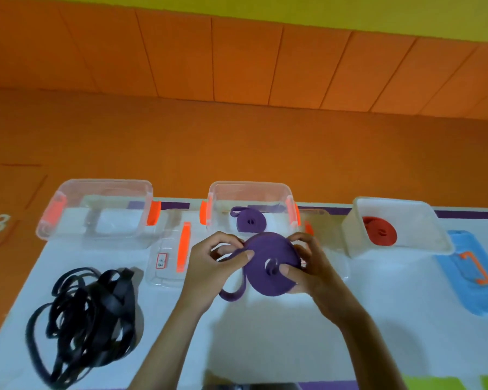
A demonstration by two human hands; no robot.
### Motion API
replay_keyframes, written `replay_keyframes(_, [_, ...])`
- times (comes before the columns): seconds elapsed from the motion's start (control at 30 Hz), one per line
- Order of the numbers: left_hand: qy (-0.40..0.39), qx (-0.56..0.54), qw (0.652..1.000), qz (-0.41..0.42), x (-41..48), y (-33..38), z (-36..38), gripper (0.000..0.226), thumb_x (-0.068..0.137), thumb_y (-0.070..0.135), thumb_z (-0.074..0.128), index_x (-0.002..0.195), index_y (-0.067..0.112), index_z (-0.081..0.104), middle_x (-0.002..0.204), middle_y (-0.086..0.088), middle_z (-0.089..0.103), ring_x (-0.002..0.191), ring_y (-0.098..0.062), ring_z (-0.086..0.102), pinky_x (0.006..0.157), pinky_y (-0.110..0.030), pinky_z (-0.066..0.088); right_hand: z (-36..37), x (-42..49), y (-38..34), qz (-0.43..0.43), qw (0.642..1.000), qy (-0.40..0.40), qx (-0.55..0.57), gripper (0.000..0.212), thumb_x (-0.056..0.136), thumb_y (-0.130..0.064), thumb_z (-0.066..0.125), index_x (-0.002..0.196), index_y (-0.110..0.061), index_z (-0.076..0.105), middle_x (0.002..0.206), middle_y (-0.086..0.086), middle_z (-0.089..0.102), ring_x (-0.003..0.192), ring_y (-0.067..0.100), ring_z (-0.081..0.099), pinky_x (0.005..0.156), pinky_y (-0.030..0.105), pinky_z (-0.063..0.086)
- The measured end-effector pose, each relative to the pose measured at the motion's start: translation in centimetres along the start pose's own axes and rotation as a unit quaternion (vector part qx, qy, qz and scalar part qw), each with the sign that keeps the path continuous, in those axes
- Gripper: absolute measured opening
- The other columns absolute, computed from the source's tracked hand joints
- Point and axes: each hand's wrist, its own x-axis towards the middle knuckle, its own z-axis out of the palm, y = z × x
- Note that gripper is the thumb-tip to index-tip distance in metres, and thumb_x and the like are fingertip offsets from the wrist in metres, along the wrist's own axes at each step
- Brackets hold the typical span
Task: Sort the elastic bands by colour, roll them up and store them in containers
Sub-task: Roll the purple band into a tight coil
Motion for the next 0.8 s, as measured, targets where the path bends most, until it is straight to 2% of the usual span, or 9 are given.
replay_keyframes(0.1, [-0.009, 0.019, 1.0, -0.006, 1.0, -0.3, 1.3, 0.018, 0.078, 0.004, 0.088, 0.082, 0.017, 0.076, 0.091, -0.005, 0.078, 0.09, -0.02, 0.076, 0.079, -0.026, 0.06, -0.7, 1.3, 0.0, -0.01, 0.999, 0.047, -0.005, 0.049, 0.079, -0.028, 0.088, 0.116, -0.027, 0.056, 0.121, 0.002, 0.071, 0.112, 0.029, 0.072, 0.069, 0.04, 0.062])
replay_keyframes(0.2, [0.014, 0.029, 0.999, -0.009, 1.7, -0.9, 2.1, 0.018, 0.079, 0.005, 0.088, 0.082, 0.02, 0.078, 0.091, -0.003, 0.08, 0.093, -0.022, 0.077, 0.081, -0.026, 0.061, -1.3, 2.9, 0.6, -0.02, 0.998, 0.065, -0.006, 0.04, 0.081, -0.017, 0.083, 0.109, -0.029, 0.057, 0.113, -0.005, 0.073, 0.106, 0.025, 0.074, 0.066, 0.036, 0.061])
replay_keyframes(0.3, [0.015, 0.03, 0.999, -0.023, 2.3, -1.6, 2.4, 0.016, 0.082, 0.013, 0.088, 0.094, 0.023, 0.082, 0.104, 0.0, 0.082, 0.105, -0.021, 0.077, 0.088, -0.024, 0.06, -2.0, 4.0, 1.1, -0.014, 0.996, 0.088, 0.019, 0.041, 0.078, -0.017, 0.085, 0.106, -0.03, 0.059, 0.112, -0.003, 0.073, 0.104, 0.025, 0.074, 0.068, 0.042, 0.062])
replay_keyframes(0.4, [-0.005, 0.007, 0.998, -0.058, 2.8, -2.1, 2.4, 0.034, 0.077, 0.026, 0.089, 0.109, 0.026, 0.081, 0.116, 0.002, 0.08, 0.112, -0.02, 0.075, 0.093, -0.029, 0.06, -2.1, 5.1, 1.5, 0.016, 0.991, 0.107, 0.073, 0.045, 0.072, -0.024, 0.088, 0.106, -0.03, 0.06, 0.112, 0.002, 0.074, 0.099, 0.023, 0.074, 0.065, 0.041, 0.061])
replay_keyframes(0.47, [0.038, 0.01, 0.997, -0.063, 3.4, -2.5, 2.9, 0.037, 0.07, 0.03, 0.09, 0.106, 0.029, 0.081, 0.11, 0.002, 0.081, 0.103, -0.017, 0.077, 0.083, -0.024, 0.06, -1.7, 5.9, 1.9, 0.03, 0.99, 0.093, 0.105, 0.046, 0.077, -0.023, 0.088, 0.111, -0.029, 0.059, 0.114, 0.0, 0.075, 0.098, 0.021, 0.075, 0.066, 0.043, 0.062])
replay_keyframes(0.57, [0.117, 0.024, 0.991, -0.061, 4.6, -2.9, 3.4, 0.028, 0.066, 0.029, 0.089, 0.092, 0.027, 0.079, 0.097, 0.003, 0.08, 0.087, -0.016, 0.077, 0.073, -0.02, 0.058, -1.4, 6.9, 2.3, 0.031, 0.987, 0.069, 0.14, 0.045, 0.083, -0.025, 0.085, 0.117, -0.028, 0.056, 0.124, 0.008, 0.073, 0.105, 0.025, 0.074, 0.075, 0.048, 0.062])
replay_keyframes(0.67, [0.136, 0.046, 0.988, -0.056, 6.3, -3.3, 3.5, 0.02, 0.072, 0.02, 0.09, 0.084, 0.024, 0.075, 0.093, 0.003, 0.078, 0.08, -0.016, 0.075, 0.066, -0.023, 0.059, -2.2, 8.4, 2.5, 0.036, 0.988, 0.065, 0.133, 0.028, 0.085, -0.027, 0.083, 0.099, -0.024, 0.058, 0.113, 0.006, 0.072, 0.101, 0.027, 0.069, 0.075, 0.04, 0.059])
replay_keyframes(0.73, [0.136, 0.051, 0.988, -0.059, 7.4, -3.7, 3.7, 0.021, 0.077, 0.012, 0.091, 0.083, 0.023, 0.075, 0.091, 0.005, 0.077, 0.076, -0.013, 0.074, 0.062, -0.026, 0.057, -2.8, 9.8, 2.7, 0.056, 0.989, 0.066, 0.117, 0.033, 0.081, -0.031, 0.087, 0.083, -0.023, 0.055, 0.099, 0.008, 0.065, 0.098, 0.028, 0.063, 0.069, 0.037, 0.056])
replay_keyframes(0.8, [0.139, 0.05, 0.987, -0.064, 8.5, -4.0, 4.1, 0.022, 0.081, 0.008, 0.09, 0.083, 0.023, 0.074, 0.089, 0.006, 0.076, 0.074, -0.011, 0.073, 0.06, -0.025, 0.056, -3.2, 11.3, 2.9, 0.071, 0.988, 0.054, 0.128, 0.033, 0.081, -0.025, 0.089, 0.084, -0.024, 0.057, 0.104, 0.013, 0.066, 0.1, 0.032, 0.065, 0.068, 0.038, 0.057])
